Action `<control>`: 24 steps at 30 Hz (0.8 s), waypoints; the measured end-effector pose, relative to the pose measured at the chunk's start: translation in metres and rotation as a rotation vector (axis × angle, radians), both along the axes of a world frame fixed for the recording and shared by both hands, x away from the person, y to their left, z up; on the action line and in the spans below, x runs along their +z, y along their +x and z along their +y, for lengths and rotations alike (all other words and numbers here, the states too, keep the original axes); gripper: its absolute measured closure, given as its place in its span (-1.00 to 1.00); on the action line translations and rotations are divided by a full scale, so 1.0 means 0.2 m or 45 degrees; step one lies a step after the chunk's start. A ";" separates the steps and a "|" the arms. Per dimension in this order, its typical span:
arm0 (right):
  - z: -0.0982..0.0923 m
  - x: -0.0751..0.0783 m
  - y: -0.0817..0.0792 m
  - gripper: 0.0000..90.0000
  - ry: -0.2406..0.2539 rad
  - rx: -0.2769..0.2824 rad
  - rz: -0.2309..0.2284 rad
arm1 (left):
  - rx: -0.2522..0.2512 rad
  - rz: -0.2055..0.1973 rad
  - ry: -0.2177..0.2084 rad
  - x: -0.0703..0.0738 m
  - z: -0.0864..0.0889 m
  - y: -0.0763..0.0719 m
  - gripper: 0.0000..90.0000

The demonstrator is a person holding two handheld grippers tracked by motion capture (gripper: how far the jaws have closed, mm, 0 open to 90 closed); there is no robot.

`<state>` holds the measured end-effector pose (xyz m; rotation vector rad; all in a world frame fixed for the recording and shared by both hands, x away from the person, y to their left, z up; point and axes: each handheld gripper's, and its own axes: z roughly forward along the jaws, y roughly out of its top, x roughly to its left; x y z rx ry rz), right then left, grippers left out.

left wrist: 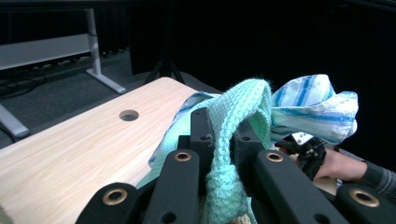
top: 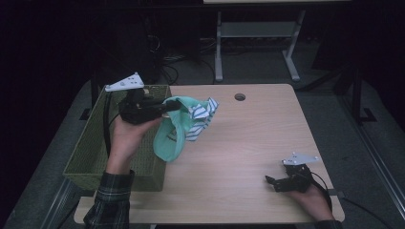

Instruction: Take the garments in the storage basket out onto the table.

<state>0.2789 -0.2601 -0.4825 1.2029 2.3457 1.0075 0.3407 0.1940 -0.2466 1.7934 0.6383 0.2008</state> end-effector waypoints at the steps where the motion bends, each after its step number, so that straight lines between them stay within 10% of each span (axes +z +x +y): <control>1: 0.00 0.00 0.00 -0.84 0.000 0.000 0.000 | -0.008 0.001 0.001 0.00 -0.01 0.00 0.83; 24: 0.00 0.00 0.00 -0.84 -0.002 0.002 -0.004 | -0.122 0.112 0.056 -0.28 -0.30 0.02 0.83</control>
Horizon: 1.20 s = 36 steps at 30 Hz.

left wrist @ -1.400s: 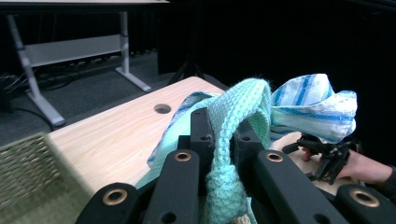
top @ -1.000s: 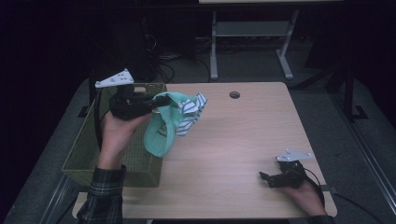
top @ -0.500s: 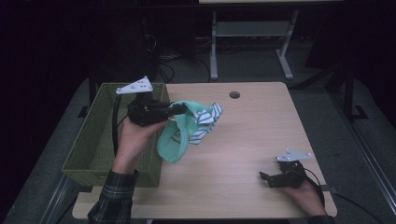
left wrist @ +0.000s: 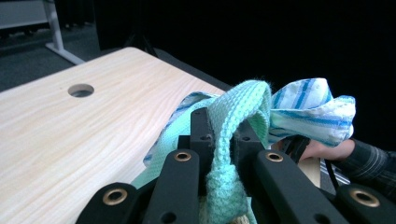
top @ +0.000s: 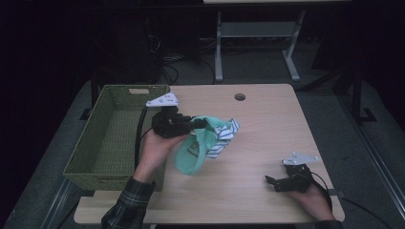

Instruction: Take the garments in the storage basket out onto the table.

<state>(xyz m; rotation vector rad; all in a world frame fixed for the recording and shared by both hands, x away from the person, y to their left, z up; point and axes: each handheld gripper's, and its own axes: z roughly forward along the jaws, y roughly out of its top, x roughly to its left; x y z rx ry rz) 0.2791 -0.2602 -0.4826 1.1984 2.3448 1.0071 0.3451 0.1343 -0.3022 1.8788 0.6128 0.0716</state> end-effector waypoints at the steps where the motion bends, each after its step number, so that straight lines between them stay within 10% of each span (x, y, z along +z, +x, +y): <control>1: 0.00 0.00 0.00 -0.84 0.001 0.000 0.000 | 0.003 0.002 0.000 -0.01 -0.01 0.00 0.83; 36: 0.00 0.00 0.00 -0.84 0.002 -0.001 -0.001 | 0.011 0.097 0.111 -0.42 -0.37 0.08 0.81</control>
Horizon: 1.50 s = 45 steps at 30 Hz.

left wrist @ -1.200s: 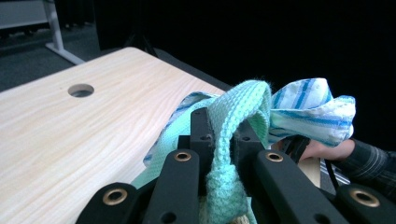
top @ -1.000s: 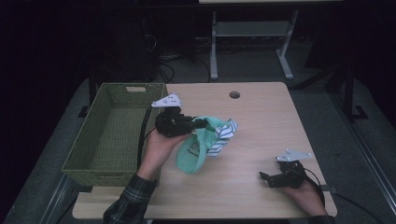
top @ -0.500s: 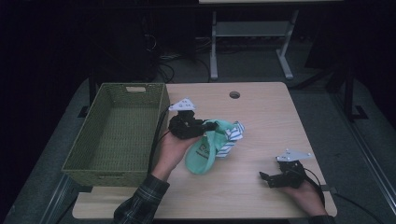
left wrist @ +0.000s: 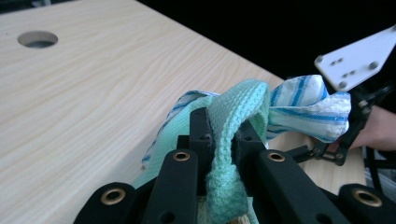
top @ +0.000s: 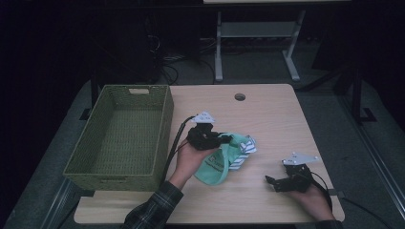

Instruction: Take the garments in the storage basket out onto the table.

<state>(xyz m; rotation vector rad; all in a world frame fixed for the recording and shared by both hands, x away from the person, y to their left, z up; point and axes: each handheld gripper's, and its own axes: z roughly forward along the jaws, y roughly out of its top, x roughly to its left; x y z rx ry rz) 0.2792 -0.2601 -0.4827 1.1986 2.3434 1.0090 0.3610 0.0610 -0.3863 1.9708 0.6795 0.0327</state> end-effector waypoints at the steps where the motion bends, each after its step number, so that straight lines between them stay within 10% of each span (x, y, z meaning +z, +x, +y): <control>1: 0.00 0.00 0.00 -0.84 0.000 0.000 0.000 | 0.000 0.000 0.000 0.00 0.00 0.00 0.80; 29: 0.00 0.00 0.00 -0.84 0.000 0.001 0.007 | -0.034 0.124 0.257 -0.37 -0.13 0.04 0.80; 33: 0.00 0.00 0.00 -0.84 -0.001 0.005 0.005 | -0.046 0.124 0.260 -0.36 -0.13 0.03 0.70; 40: 0.00 0.00 0.00 -0.84 0.000 0.006 0.006 | -0.040 0.047 0.220 -0.24 -0.10 -0.01 -0.04; 45: 0.00 0.00 0.00 -0.84 -0.001 0.008 0.003 | -0.036 0.008 0.211 -0.17 -0.07 -0.04 -0.13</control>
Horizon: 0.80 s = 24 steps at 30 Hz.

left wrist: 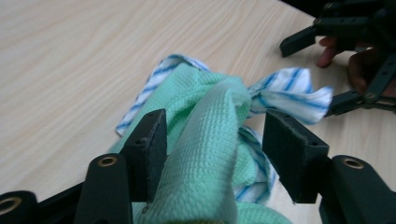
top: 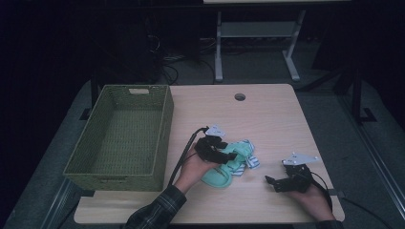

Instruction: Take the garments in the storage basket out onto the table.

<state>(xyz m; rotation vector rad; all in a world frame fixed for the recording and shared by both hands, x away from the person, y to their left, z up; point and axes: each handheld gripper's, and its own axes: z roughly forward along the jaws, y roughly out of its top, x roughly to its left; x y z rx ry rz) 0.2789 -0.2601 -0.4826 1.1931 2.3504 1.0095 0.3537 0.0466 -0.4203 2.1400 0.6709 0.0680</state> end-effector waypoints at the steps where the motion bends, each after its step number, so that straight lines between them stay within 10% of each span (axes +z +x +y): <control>1: 0.00 0.00 0.00 -0.84 0.000 0.000 0.001 | 0.000 -0.005 -0.008 0.02 0.01 -0.01 -0.13; 8: 0.00 0.00 0.00 -0.84 0.000 0.000 0.000 | -0.001 -0.036 -0.019 0.10 0.12 -0.08 0.14; 12: 0.00 0.00 0.00 -0.84 0.001 -0.002 0.003 | 0.006 -0.037 -0.004 0.11 0.18 -0.13 0.65; 24: 0.00 0.00 0.00 -0.84 0.000 -0.002 0.003 | -0.002 0.034 0.164 -0.06 0.24 -0.17 0.99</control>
